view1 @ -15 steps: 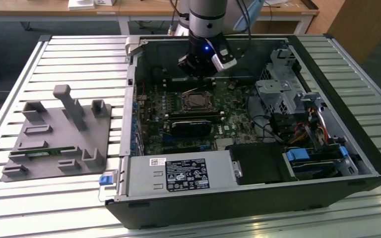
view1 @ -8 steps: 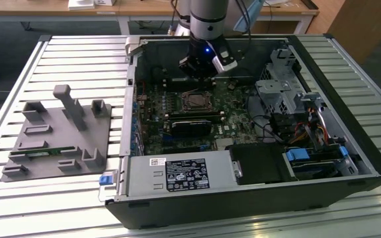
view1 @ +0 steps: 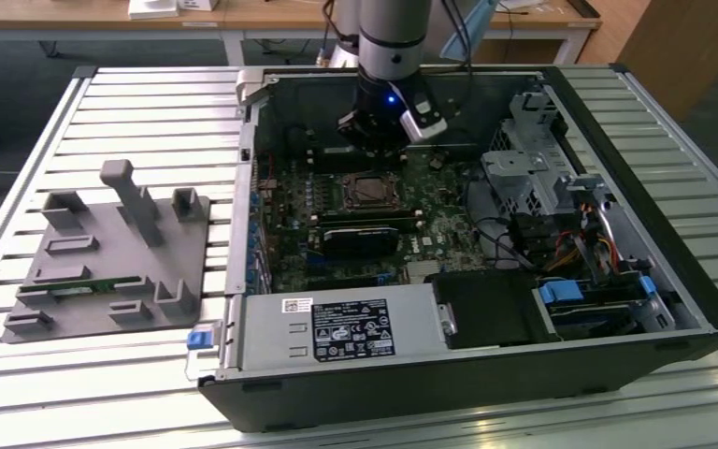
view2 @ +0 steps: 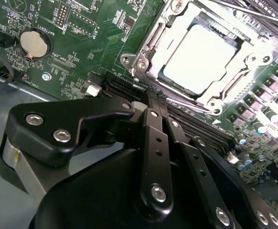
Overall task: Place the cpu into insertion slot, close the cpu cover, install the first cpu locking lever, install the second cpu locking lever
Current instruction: 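Install the first cpu locking lever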
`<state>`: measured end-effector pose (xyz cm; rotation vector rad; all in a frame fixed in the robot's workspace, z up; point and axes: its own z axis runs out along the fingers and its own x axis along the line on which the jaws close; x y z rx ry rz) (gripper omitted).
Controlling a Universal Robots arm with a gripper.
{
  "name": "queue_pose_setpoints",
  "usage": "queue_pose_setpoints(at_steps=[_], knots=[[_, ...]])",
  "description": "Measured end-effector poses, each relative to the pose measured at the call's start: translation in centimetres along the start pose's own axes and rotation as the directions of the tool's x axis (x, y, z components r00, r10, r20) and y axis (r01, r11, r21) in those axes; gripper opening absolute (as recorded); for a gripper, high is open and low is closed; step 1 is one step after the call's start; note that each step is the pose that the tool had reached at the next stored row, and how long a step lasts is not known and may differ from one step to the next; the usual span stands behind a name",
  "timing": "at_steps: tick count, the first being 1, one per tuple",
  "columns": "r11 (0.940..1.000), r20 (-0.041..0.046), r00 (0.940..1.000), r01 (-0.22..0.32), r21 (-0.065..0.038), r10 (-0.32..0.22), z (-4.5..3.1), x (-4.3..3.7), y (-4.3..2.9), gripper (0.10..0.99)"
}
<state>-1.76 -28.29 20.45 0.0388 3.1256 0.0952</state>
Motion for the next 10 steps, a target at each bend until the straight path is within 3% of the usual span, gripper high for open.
queue_pose_setpoints(at_steps=[5, 10], knots=[[1.0, 0.0002, 1.0, 0.0, 0.004, 0.0, 0.24, -0.1, -0.01, 0.106], [0.9999, 0.0005, 1.0, 0.0, 0.017, 0.0, 0.34, -0.13, -0.02, 0.106]])
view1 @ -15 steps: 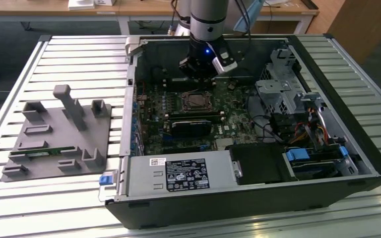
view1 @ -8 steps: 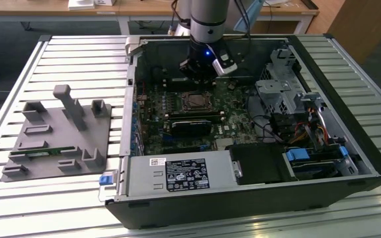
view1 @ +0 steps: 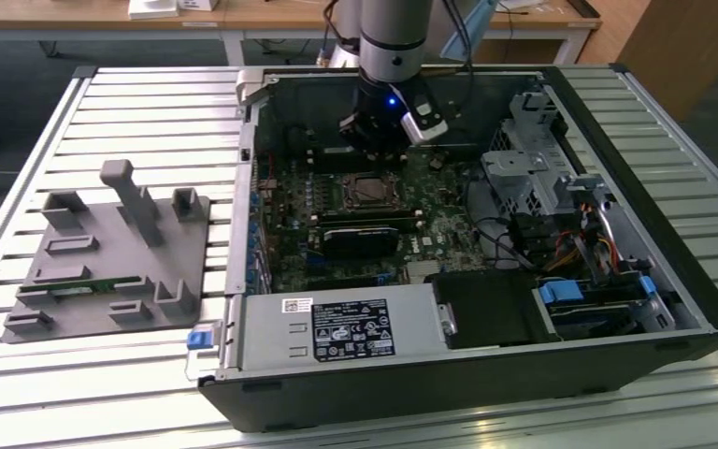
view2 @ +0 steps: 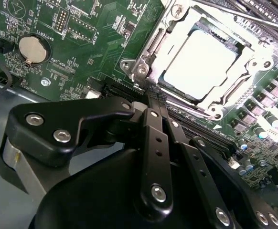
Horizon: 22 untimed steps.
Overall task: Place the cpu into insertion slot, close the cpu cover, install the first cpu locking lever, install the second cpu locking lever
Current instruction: 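Install the first cpu locking lever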
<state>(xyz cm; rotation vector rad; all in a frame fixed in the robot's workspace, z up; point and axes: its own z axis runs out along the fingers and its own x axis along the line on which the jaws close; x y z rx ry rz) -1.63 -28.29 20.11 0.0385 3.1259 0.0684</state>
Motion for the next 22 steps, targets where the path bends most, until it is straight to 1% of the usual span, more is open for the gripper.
queue_pose_setpoints(at_steps=[3, 7, 8, 9, 14, 18, 20, 22], knots=[[1.0, -0.0001, 1.0, 0.0, 0.008, 0.0, 0.13, 0.0, -0.01, 0.106], [0.9999, -0.0001, 1.0, 0.0, 0.015, 0.0, 0.32, 0.0, -0.02, 0.106], [0.9999, 0.0, 1.0, 0.0, 0.016, 0.0, 0.36, 0.0, -0.02, 0.106], [0.9999, 0.0017, 1.0, 0.0, 0.014, 0.0, 0.44, -0.02, 0.01, 0.106], [0.9999, 0.0003, 1.0, 0.0, 0.016, 0.0, 0.37, 0.0, -0.01, 0.106], [0.9999, 0.0003, 1.0, 0.0, 0.016, 0.0, -0.05, -0.01, 0.0, 0.106], [0.9999, 0.0004, 1.0, 0.0, 0.016, 0.0, -0.07, -0.01, 0.01, 0.106], [0.9998, 0.0006, 1.0, 0.0, 0.021, 0.0, -0.02, -0.01, 0.01, 0.106]])
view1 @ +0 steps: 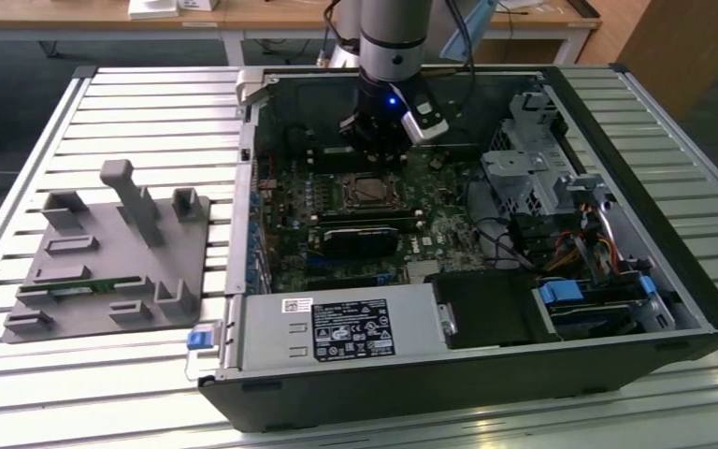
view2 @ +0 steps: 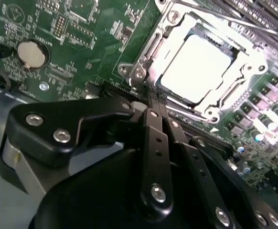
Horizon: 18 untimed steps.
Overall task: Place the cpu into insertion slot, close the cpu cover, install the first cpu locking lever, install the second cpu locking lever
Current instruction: 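Install the first cpu locking lever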
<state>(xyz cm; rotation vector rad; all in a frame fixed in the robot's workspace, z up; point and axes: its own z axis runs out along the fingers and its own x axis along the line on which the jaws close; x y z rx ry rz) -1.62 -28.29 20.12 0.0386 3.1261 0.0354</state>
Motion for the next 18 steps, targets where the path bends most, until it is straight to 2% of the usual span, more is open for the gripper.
queue_pose_setpoints(at_steps=[4, 7, 8, 10, 14, 18], knots=[[0.9999, 0.0, 1.0, 0.0, 0.01, 0.0, 0.25, 0.0, 0.0, 0.106], [0.9999, -0.0002, 1.0, 0.0, 0.013, 0.0, 0.49, 0.0, 0.04, 0.106], [0.9999, 0.0, 1.0, 0.0, 0.011, 0.0, 0.55, 0.0, 0.07, 0.106], [1.0, 0.0011, 1.0, 0.0, 0.006, 0.0, 0.2, -0.02, 0.14, 0.106], [1.0, 0.0002, 1.0, 0.0, 0.008, 0.0, -1.11, -0.03, 0.15, 0.106], [1.0, 0.0001, 1.0, 0.0, 0.008, 0.0, -1.25, -0.03, 0.01, 0.106]])
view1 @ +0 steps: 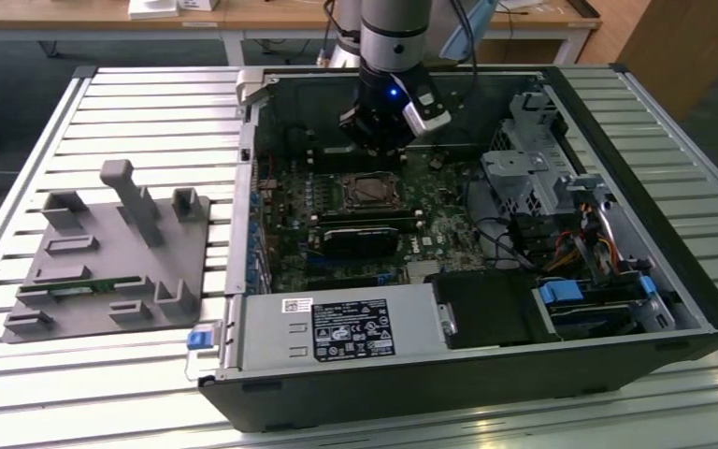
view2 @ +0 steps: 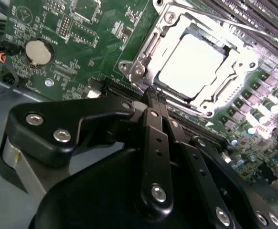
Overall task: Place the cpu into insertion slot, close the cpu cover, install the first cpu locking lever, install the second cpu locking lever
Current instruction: 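Install the first cpu locking lever, then install the second cpu locking lever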
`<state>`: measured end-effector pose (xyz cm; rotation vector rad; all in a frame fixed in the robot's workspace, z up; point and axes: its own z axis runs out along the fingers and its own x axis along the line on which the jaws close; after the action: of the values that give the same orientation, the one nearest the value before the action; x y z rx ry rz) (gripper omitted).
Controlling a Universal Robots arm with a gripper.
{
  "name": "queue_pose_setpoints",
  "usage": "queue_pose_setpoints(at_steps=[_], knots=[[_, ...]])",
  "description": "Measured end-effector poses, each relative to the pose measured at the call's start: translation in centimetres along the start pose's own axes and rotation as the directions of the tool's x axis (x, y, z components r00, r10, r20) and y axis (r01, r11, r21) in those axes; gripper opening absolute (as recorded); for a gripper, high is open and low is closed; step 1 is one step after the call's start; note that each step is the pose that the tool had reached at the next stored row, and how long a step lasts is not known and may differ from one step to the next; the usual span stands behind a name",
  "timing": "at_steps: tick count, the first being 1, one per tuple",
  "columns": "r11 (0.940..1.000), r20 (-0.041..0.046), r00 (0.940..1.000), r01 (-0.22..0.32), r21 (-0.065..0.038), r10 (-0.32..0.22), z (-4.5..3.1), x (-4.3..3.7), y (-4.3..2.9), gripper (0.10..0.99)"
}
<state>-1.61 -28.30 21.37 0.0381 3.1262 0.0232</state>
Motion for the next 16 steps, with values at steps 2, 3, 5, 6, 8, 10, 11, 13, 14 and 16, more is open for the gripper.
queue_pose_setpoints(at_steps=[2, 3, 5, 6, 8, 10, 11, 13, 14, 16], knots=[[1.0, 0.0, 1.0, 0.0, 0.0, 0.0, 0.0, 0.0, -0.02, 0.106], [1.0, 0.0, 1.0, 0.0, 0.0, 0.0, 0.0, 0.0, -0.03, 0.106], [1.0, 0.0, 1.0, 0.0, 0.0, 0.0, 0.0, 0.0, -0.05, 0.106], [1.0, 0.0, 1.0, 0.0, 0.0, 0.0, -0.01, 0.0, -0.1, 0.106], [1.0, 0.0, 1.0, 0.0, 0.0, 0.0, 0.0, 0.0, -0.17, 0.106], [1.0, -0.0001, 1.0, 0.0, 0.0, 0.0, -0.01, 0.0, -0.21, 0.106], [1.0, -0.0001, 1.0, 0.0, 0.0, 0.0, -0.01, 0.0, -0.22, 0.106], [1.0, -0.0001, 1.0, 0.0, 0.0, 0.0, -0.01, -0.01, -0.28, 0.106], [1.0, 0.0, 1.0, 0.0, 0.0, 0.0, -0.01, -0.01, -0.3, 0.106], [1.0, 0.0, 1.0, 0.0, 0.0, 0.0, -0.01, 0.0, -0.35, 0.106]])
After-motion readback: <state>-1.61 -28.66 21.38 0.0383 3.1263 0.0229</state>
